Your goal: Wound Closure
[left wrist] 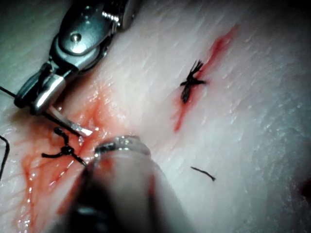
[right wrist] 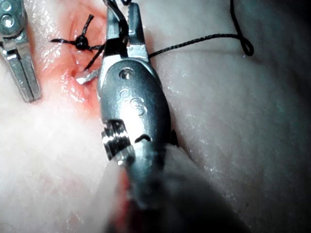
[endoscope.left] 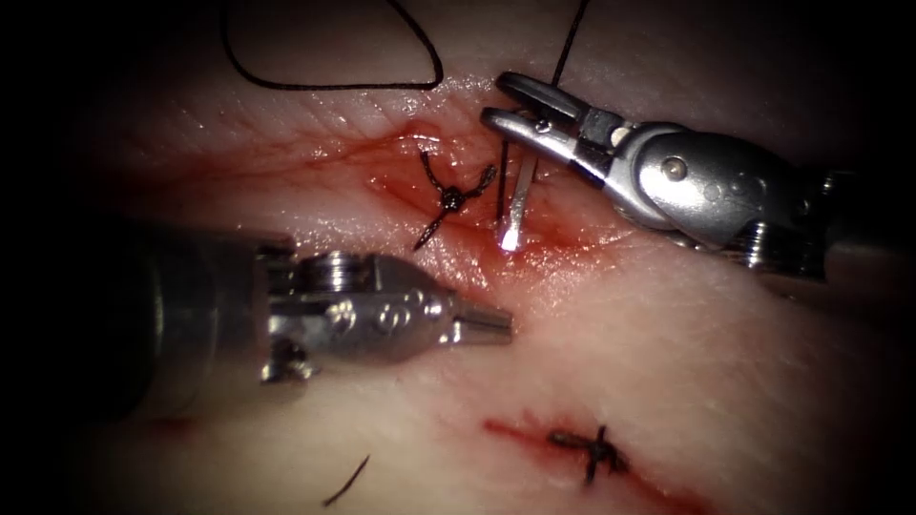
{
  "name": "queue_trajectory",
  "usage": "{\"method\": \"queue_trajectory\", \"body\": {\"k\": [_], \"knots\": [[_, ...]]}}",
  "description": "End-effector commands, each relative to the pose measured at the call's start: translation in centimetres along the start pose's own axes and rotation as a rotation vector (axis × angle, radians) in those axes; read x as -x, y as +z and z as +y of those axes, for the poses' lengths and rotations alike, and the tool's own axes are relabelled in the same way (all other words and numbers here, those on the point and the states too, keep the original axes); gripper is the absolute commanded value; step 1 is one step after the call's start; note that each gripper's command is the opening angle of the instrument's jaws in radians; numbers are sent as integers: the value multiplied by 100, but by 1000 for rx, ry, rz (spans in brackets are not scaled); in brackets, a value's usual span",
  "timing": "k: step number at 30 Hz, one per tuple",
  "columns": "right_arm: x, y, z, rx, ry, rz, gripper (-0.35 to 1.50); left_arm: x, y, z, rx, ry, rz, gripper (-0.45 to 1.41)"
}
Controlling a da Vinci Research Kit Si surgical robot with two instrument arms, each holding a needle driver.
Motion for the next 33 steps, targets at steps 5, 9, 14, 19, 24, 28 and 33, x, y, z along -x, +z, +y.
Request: {"method": "queue_trajectory", "body": {"k": [5,9,14,19,24,28,33], "knots": [[7,11,-5,-13,29,-12,-35,-4,-1,4,0,-3,8,-5],[8,9,-4,-18,39,-24,-35,-1,-5,4,1,-1,11,-6],[8,9,-3,-19,68,-26,-35,5,-6,4,-1,2,16,-8],[5,7,1,-17,103,-33,-35,8,-2,5,-6,5,14,-8],[4,7,2,-16,169,-38,-35,11,2,5,-8,7,14,-8],[5,6,-1,-16,197,-41,-35,10,2,5,-8,6,14,-8],[8,7,-5,-29,219,-67,-35,11,-1,4,-5,6,15,-8]]}}
